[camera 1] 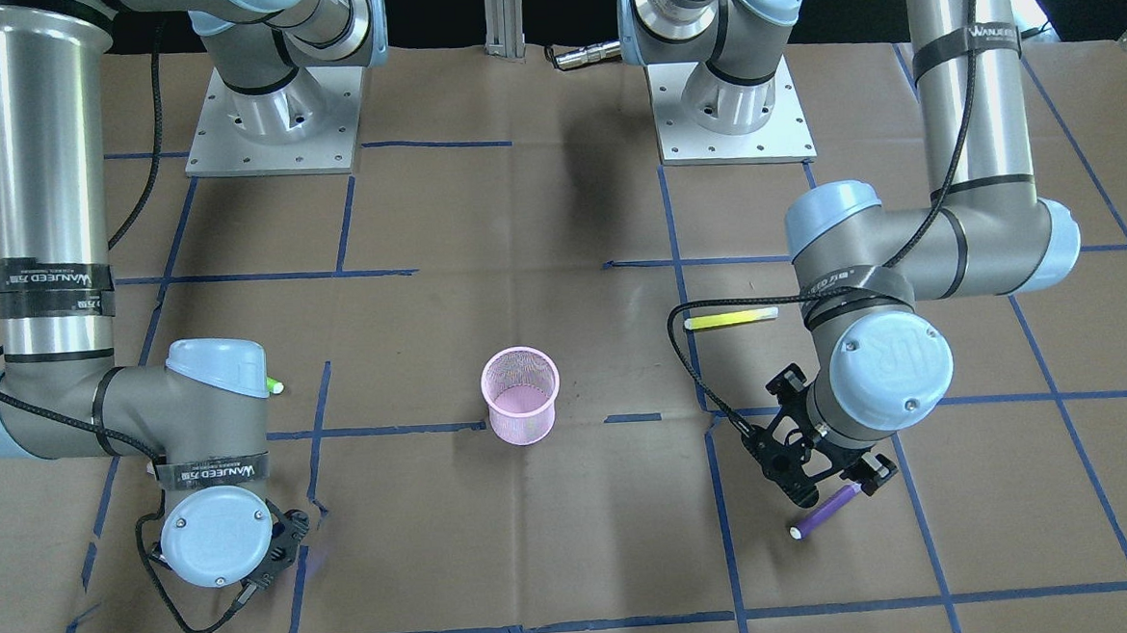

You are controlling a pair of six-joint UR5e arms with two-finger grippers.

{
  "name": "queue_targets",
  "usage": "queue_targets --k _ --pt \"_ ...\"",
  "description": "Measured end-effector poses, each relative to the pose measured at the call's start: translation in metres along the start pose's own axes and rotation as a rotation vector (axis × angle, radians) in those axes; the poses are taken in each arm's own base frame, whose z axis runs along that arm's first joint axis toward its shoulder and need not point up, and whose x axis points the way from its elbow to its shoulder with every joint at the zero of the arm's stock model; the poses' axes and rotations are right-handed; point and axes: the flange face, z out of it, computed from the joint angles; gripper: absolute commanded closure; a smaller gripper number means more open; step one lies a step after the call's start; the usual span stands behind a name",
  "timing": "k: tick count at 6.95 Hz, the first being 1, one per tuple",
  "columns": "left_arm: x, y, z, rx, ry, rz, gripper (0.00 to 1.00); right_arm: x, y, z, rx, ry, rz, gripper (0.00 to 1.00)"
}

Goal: Insert purple and pink pens into pink cup

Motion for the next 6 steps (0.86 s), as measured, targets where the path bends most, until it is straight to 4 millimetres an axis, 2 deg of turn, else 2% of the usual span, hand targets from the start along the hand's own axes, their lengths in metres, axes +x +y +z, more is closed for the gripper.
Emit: queue_targets --k 1,2,4,5,6 --pt "-0.007 -0.008 0.015 -0.002 -0.021 0.008 0.03 0.0 0.0 0.001 -0.007 0.003 -0.004 0.05" --pt "-0.015 -0.015 0.027 0.011 -0.052 0.01 0.03 0.0 0.002 -0.001 -0.008 0.008 -0.004 0.19" --pt "-0.028 -0.029 0.049 0.042 -0.113 0.006 0.03 0.001 0.003 -0.004 -0.006 0.014 0.0 0.39" --pt "-0.032 -0.034 0.055 0.051 -0.127 0.003 0.08 0.002 0.004 -0.005 -0.005 0.016 0.002 0.45" --pt "-0.034 -0.037 0.058 0.056 -0.132 0.002 0.41 0.002 0.004 -0.006 -0.005 0.018 0.004 0.56"
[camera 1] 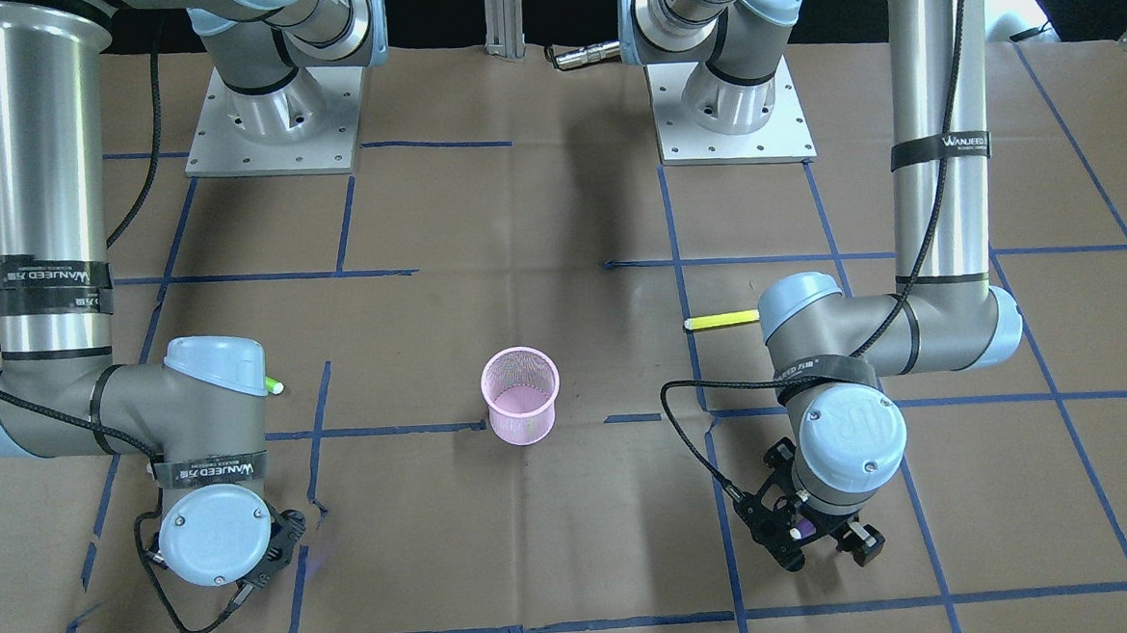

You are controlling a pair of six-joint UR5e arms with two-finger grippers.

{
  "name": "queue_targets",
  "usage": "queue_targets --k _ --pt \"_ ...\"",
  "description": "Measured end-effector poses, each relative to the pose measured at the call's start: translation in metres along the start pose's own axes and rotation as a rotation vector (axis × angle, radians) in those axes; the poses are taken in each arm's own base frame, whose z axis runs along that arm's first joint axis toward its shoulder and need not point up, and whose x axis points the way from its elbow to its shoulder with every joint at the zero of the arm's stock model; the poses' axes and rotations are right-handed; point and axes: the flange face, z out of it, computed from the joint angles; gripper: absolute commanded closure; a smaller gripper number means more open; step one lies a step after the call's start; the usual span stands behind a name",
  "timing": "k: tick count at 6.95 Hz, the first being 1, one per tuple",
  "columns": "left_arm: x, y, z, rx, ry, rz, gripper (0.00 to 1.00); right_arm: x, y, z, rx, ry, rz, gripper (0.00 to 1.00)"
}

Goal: Insert purple and pink pens into pink cup

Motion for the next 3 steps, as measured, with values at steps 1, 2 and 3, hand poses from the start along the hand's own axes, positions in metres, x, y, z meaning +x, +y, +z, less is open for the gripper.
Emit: queue_targets --k 1,2,3 --pt "-0.0009 -0.0013 0.0009 0.003 -0.001 0.0 0.83 0.0006 0.0007 -0.0006 -0.004 0.004 0.001 0.6" --pt "-0.0012 -0.0019 0.0009 0.004 -0.002 0.0 0.95 0.0013 0.0015 -0.0009 -0.01 0.01 0.0 0.68" --pt "-0.0013 -0.0021 0.0015 0.004 -0.001 0.001 1.0 0.0016 0.0019 -0.0011 -0.015 0.014 -0.002 0.7"
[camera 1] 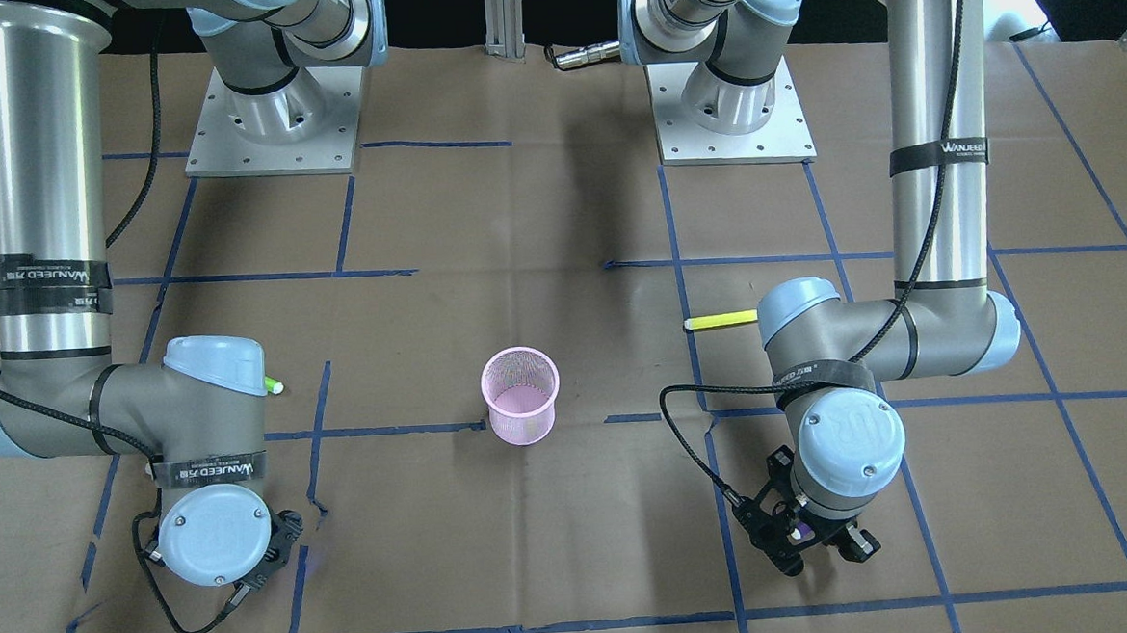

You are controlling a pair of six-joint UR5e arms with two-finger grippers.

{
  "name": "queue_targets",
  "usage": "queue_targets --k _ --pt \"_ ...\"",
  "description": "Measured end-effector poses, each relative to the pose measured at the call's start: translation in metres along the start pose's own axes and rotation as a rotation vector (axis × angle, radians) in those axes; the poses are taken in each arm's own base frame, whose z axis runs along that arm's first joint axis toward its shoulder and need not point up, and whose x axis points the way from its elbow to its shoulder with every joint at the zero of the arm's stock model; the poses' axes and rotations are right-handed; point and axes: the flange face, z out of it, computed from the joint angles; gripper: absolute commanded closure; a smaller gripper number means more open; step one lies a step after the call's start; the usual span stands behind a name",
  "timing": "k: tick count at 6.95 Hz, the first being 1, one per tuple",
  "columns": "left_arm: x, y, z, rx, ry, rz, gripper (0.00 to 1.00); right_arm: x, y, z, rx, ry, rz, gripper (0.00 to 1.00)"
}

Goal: Insert purple and pink pens into pink cup

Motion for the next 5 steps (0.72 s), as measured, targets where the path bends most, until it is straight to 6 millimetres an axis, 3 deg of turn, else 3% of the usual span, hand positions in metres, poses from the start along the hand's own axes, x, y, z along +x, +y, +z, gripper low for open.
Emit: queue_targets --k 3,4,5 --pt "0.002 -0.003 -0.008 0.013 -0.007 0.003 1.0 -0.001 -0.002 0.003 -0.01 0.001 -0.009 0.71" --pt "0.006 -0.005 -0.023 0.048 -0.012 0.008 1.0 0.0 -0.003 0.004 -0.01 0.0 -0.018 0.91" --pt "0.017 -0.01 -0.046 0.114 -0.007 0.021 1.0 0.0 -0.003 0.003 -0.009 0.001 -0.033 0.94"
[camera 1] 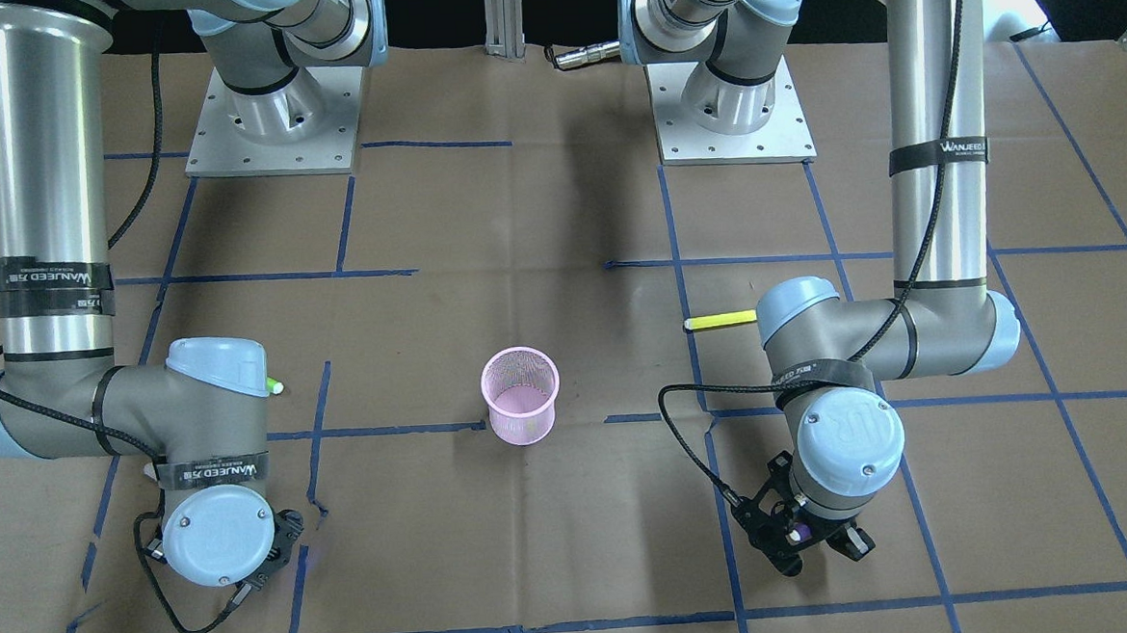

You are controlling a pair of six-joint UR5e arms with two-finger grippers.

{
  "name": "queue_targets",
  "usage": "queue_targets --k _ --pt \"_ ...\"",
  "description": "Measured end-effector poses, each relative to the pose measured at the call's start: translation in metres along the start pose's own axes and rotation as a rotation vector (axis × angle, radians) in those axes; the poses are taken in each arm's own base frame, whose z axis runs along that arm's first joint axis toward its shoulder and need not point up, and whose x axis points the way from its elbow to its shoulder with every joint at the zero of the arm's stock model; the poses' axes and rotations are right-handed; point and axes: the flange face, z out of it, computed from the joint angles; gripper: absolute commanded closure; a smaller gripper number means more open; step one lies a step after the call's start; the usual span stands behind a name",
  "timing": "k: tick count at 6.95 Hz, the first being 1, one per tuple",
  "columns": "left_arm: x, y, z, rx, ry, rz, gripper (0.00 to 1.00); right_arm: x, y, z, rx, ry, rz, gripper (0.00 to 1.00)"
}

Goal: Insert purple and pink pens into pink cup

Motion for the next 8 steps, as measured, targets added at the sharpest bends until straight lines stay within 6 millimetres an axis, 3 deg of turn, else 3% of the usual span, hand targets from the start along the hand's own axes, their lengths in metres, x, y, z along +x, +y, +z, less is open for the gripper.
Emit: queue_targets --k 2,4,6,8 --pt "0.036 -0.017 -0.076 0.151 -0.002 0.041 1.0 0.0 0.0 -0.006 0.005 0.011 -0.016 0.95" --pt "0.076 -0.011 -0.138 0.308 0.025 0.053 1.0 -0.002 0.002 -0.014 0.013 0.026 -0.022 0.95" --pt "0.121 0.009 -0.175 0.436 0.055 0.058 1.0 0.0 0.027 -0.05 0.044 0.078 -0.056 0.95" --pt "0.152 0.015 -0.2 0.589 0.084 0.075 1.0 -0.011 0.074 -0.106 0.111 0.143 -0.11 0.95"
